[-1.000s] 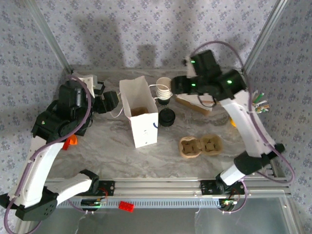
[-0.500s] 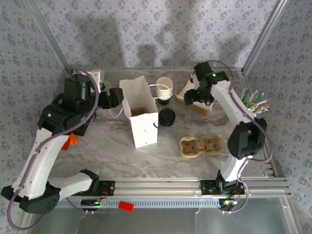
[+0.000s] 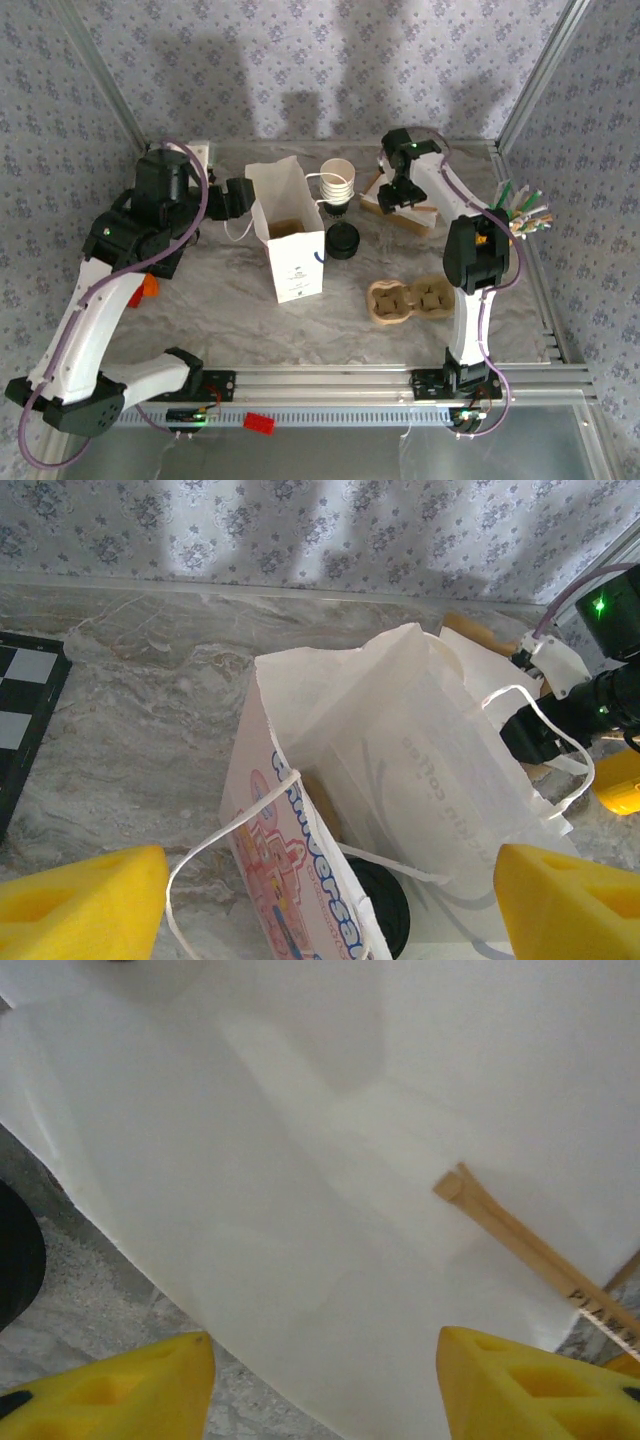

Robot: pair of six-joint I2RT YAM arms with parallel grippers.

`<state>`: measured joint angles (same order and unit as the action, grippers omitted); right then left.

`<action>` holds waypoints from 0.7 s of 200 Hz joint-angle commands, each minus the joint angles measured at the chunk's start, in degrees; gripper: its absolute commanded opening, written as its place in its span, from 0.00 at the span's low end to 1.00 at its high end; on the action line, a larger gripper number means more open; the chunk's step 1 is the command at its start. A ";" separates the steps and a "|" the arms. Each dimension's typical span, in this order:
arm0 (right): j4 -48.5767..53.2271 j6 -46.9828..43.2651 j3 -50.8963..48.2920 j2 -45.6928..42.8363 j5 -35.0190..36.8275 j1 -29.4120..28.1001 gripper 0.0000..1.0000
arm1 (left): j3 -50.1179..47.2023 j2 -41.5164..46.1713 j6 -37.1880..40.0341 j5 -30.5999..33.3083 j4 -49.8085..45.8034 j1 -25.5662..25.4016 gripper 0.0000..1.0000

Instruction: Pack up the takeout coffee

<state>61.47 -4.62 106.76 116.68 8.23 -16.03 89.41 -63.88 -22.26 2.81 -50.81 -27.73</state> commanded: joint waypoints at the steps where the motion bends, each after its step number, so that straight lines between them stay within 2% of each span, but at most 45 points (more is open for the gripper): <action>1: 1.90 -1.00 2.86 1.13 1.89 1.19 0.56 | -0.10 -0.06 0.99 0.01 1.22 0.63 0.84; 20: 2.09 -1.30 2.92 1.75 1.93 1.38 0.50 | -0.11 -0.29 0.99 -0.07 1.18 0.79 0.84; 47: 1.19 -3.13 1.58 1.45 -1.17 0.42 0.49 | -0.11 -0.59 0.71 -0.41 1.34 0.86 0.85; 89: -2.26 -5.35 -1.54 -1.69 -6.68 -1.23 0.57 | 0.16 -0.82 0.56 -0.69 1.41 0.95 0.85; 120: 0.04 -5.34 -0.44 1.53 -2.23 -1.45 0.61 | -0.22 -0.58 0.53 -0.35 1.19 0.95 0.85; 140: -0.10 -4.49 0.37 2.16 -0.27 -0.77 0.57 | -0.20 -0.72 0.44 -0.35 1.23 0.98 0.85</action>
<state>59.90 -8.64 105.69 117.25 5.21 -17.67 89.41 -64.82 -22.09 2.79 -50.76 -27.09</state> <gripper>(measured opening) 0.591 0.846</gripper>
